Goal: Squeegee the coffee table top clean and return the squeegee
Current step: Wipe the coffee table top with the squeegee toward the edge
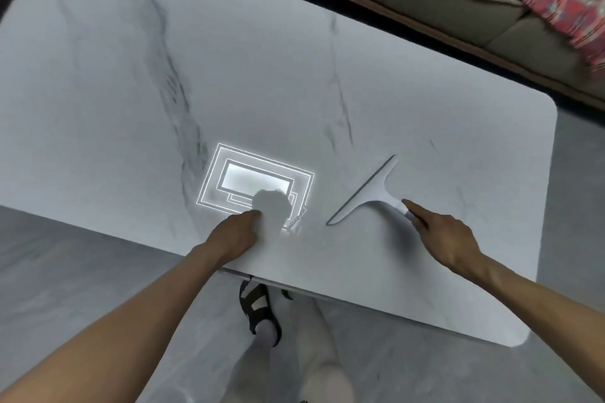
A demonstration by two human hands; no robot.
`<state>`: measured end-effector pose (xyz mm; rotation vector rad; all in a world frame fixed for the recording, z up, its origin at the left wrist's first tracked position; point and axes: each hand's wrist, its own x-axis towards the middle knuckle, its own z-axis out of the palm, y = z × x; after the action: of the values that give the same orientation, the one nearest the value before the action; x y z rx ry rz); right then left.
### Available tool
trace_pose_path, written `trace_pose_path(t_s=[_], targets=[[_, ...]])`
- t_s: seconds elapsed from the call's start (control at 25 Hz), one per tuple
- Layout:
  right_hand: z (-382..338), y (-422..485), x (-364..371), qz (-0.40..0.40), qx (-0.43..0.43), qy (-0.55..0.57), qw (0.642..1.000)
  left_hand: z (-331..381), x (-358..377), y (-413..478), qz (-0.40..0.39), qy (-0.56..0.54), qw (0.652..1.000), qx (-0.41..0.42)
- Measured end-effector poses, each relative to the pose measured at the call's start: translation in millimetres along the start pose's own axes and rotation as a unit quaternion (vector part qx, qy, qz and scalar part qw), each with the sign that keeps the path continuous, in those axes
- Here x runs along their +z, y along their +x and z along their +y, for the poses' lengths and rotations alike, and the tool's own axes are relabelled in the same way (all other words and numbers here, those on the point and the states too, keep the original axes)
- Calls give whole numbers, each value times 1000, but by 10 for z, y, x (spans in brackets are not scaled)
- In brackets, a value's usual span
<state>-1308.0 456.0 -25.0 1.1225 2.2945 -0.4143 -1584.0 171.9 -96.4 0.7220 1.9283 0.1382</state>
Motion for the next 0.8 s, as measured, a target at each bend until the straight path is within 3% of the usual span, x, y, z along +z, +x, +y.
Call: trace_pose_path(t_s=[0.08,0.2,0.36,0.48,0.64,0.8], targets=[[-111,-77,-98,21,-11,-12,1000,-74,67,-104,29,-43,998,-22],[-655,-69,-122,42,-97,5,994,-218,117,-217,129,-114,984,-44],[-1705,-27,340,-4,-276,-25,961,-530,142,-348,246,-131,954,-110],[-2168,-32,780,-56,-351,-47,933,-711,161,-380,266,-119,949,-124],[-2039,54,934,-26,-370,-33,928,-661,314,-363,239,-58,963,-108],[-1121,162,670,13,-303,-44,952,-270,564,-290,207,7,977,-55]])
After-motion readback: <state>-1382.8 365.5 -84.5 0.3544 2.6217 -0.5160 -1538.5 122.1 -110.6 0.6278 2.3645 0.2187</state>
